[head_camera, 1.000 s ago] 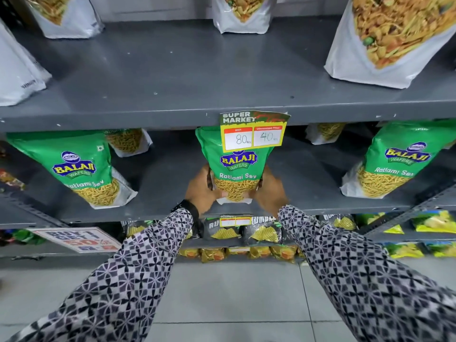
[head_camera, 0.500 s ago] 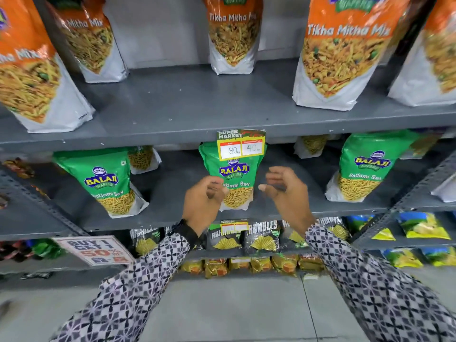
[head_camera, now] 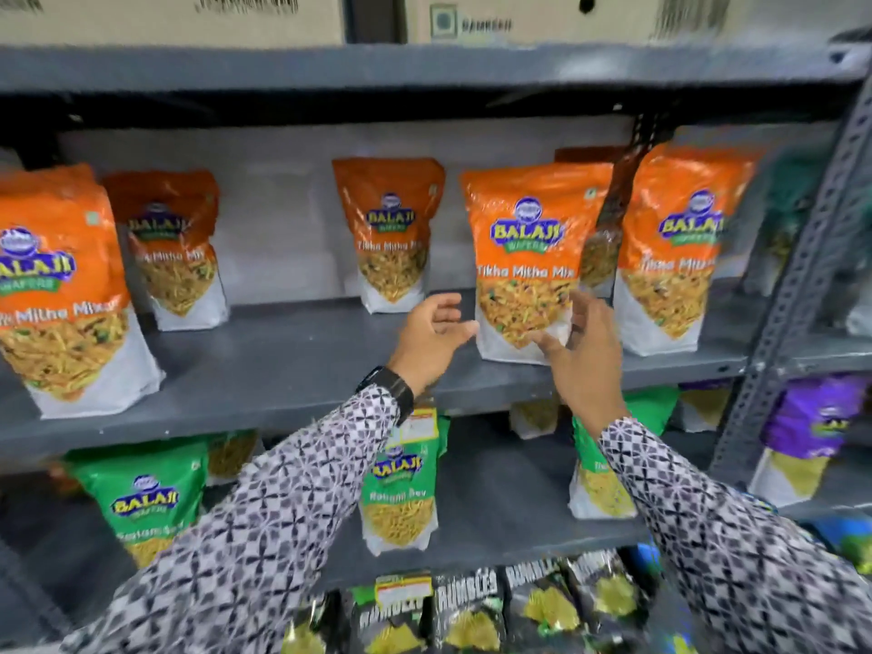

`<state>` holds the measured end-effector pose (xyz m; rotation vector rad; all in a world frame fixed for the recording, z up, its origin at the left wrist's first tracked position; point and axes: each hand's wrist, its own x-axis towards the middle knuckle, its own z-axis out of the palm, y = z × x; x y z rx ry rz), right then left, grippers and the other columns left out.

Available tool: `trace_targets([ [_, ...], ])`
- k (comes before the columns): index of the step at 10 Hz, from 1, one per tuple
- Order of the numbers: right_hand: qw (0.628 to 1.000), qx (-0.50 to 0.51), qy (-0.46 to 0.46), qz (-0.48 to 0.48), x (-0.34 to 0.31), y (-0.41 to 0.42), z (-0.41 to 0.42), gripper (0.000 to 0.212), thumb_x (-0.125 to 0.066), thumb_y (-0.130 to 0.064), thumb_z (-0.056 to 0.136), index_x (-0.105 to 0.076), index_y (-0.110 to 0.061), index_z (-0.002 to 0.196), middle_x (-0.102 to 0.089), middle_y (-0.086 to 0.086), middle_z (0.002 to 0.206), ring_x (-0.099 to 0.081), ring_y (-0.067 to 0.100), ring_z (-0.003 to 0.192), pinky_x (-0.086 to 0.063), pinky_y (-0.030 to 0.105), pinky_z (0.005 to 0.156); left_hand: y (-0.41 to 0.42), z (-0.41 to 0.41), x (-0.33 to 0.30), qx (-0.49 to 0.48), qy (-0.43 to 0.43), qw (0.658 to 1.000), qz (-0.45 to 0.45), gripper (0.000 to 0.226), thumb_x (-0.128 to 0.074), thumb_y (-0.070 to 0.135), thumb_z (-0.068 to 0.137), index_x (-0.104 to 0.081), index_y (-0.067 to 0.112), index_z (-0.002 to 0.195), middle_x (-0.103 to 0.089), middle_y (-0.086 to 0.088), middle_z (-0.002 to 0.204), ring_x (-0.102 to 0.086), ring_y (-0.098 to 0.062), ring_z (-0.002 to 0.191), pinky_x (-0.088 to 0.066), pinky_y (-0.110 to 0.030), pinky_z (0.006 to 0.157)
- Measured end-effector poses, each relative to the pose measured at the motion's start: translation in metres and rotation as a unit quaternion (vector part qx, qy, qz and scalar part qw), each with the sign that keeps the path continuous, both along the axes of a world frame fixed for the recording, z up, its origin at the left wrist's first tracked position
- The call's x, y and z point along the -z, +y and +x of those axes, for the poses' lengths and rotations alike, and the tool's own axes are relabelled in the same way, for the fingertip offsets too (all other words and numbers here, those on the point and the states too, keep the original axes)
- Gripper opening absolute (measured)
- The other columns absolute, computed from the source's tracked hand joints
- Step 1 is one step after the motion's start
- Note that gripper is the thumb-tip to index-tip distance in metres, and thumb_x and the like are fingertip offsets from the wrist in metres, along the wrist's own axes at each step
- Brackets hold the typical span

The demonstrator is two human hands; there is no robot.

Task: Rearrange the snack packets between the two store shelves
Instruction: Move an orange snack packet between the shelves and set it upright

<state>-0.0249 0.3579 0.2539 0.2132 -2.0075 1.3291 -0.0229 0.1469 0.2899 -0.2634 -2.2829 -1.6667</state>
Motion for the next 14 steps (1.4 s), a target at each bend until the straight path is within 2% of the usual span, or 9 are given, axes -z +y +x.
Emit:
trace_targets([
  [1, 0.998, -0.011, -0.06, 0.02, -0.005, 0.019, -0.02, 0.072, -0.087, -0.015, 0.08, -0.05, -0.011, 0.141, -0.058, 0.001, 0.13, -0.057, 0.021, 0.124, -0.046, 0.035, 0.104, 0.014, -0.04, 0.007, 0.034, -0.061, 0.996, -0.051, 0.085, -0.082, 0.025, 0.085, -0.036, 0.015, 0.156, -0.051, -0.005, 0.151, -0.052, -0.021, 0.134, -0.045, -0.043, 0.114],
  [2, 0.987, -0.058, -0.148, 0.036, -0.002, 0.028, -0.034, 0.076, -0.086, -0.019, 0.082, -0.045, -0.013, 0.145, -0.062, -0.001, 0.137, -0.06, 0.023, 0.128, -0.051, 0.047, 0.108, 0.023, -0.059, 0.014, 0.066, -0.074, 0.994, -0.037, 0.075, -0.087, 0.021, 0.081, -0.044, 0.017, 0.142, -0.058, -0.001, 0.142, -0.056, -0.019, 0.131, -0.043, -0.051, 0.117],
  [3, 0.982, -0.075, -0.168, 0.027, -0.001, 0.027, -0.043, 0.077, -0.085, -0.017, 0.084, -0.043, -0.013, 0.148, -0.063, 0.003, 0.14, -0.06, 0.024, 0.127, -0.051, 0.045, 0.106, 0.025, -0.055, 0.016, 0.047, -0.061, 0.997, -0.026, 0.067, -0.082, 0.008, 0.083, -0.049, 0.014, 0.141, -0.067, -0.009, 0.134, -0.063, -0.027, 0.125, -0.049, -0.048, 0.112],
  [4, 0.983, -0.084, -0.159, 0.031, -0.005, 0.014, -0.042, 0.076, -0.086, -0.013, 0.082, -0.046, -0.012, 0.147, -0.063, -0.002, 0.127, -0.06, 0.017, 0.116, -0.048, 0.032, 0.096, 0.013, -0.048, 0.014, 0.04, -0.059, 0.997, -0.03, 0.067, -0.082, 0.011, 0.084, -0.048, 0.011, 0.143, -0.066, -0.005, 0.127, -0.063, -0.022, 0.117, -0.05, -0.038, 0.105],
  [6, 0.979, -0.122, -0.161, 0.034, -0.006, -0.036, -0.044, 0.069, -0.09, -0.015, 0.077, -0.053, -0.019, 0.135, -0.069, -0.002, 0.118, -0.068, 0.023, 0.109, -0.056, 0.041, 0.097, -0.045, -0.036, 0.014, 0.012, -0.062, 0.998, -0.027, 0.073, -0.084, 0.013, 0.083, -0.047, 0.015, 0.145, -0.067, -0.006, 0.133, -0.064, -0.024, 0.122, -0.05, -0.045, 0.11],
  [9, 0.969, -0.186, -0.157, 0.04, -0.003, -0.115, -0.036, 0.07, -0.088, -0.011, 0.079, -0.051, -0.017, 0.138, -0.068, -0.003, 0.116, -0.068, 0.023, 0.112, -0.055, 0.038, 0.1, -0.128, -0.008, 0.021, -0.049, -0.045, 0.997, -0.028, 0.071, -0.089, 0.015, 0.076, -0.052, 0.017, 0.138, -0.069, -0.001, 0.125, -0.067, -0.019, 0.111, -0.055, -0.041, 0.1],
  [10, 0.969, -0.185, -0.157, 0.043, -0.002, -0.125, -0.031, 0.068, -0.086, -0.009, 0.081, -0.051, -0.016, 0.138, -0.066, -0.004, 0.115, -0.066, 0.021, 0.111, -0.052, 0.034, 0.097, -0.138, -0.001, 0.024, -0.057, -0.036, 0.997, -0.026, 0.072, -0.09, 0.015, 0.076, -0.052, 0.017, 0.137, -0.069, 0.0, 0.12, -0.067, -0.015, 0.105, -0.055, -0.036, 0.095],
  [12, 0.972, -0.171, -0.154, 0.04, 0.0, -0.131, -0.023, 0.07, -0.085, -0.01, 0.082, -0.049, -0.016, 0.142, -0.069, 0.0, 0.122, -0.069, 0.026, 0.117, -0.056, 0.045, 0.104, -0.133, 0.008, 0.026, -0.059, -0.028, 0.998, -0.012, 0.065, -0.086, 0.011, 0.079, -0.055, 0.017, 0.135, -0.069, 0.005, 0.112, -0.067, -0.012, 0.101, -0.054, -0.021, 0.08],
  [14, 0.971, -0.172, -0.157, 0.042, -0.004, -0.133, -0.017, 0.073, -0.084, -0.01, 0.083, -0.047, -0.016, 0.145, -0.07, 0.007, 0.131, -0.068, 0.028, 0.118, -0.054, 0.045, 0.105, -0.131, 0.012, 0.02, -0.056, -0.041, 0.997, -0.02, 0.069, -0.085, 0.014, 0.081, -0.051, 0.018, 0.141, -0.07, -0.002, 0.121, -0.068, -0.023, 0.113, -0.057, -0.028, 0.088],
])
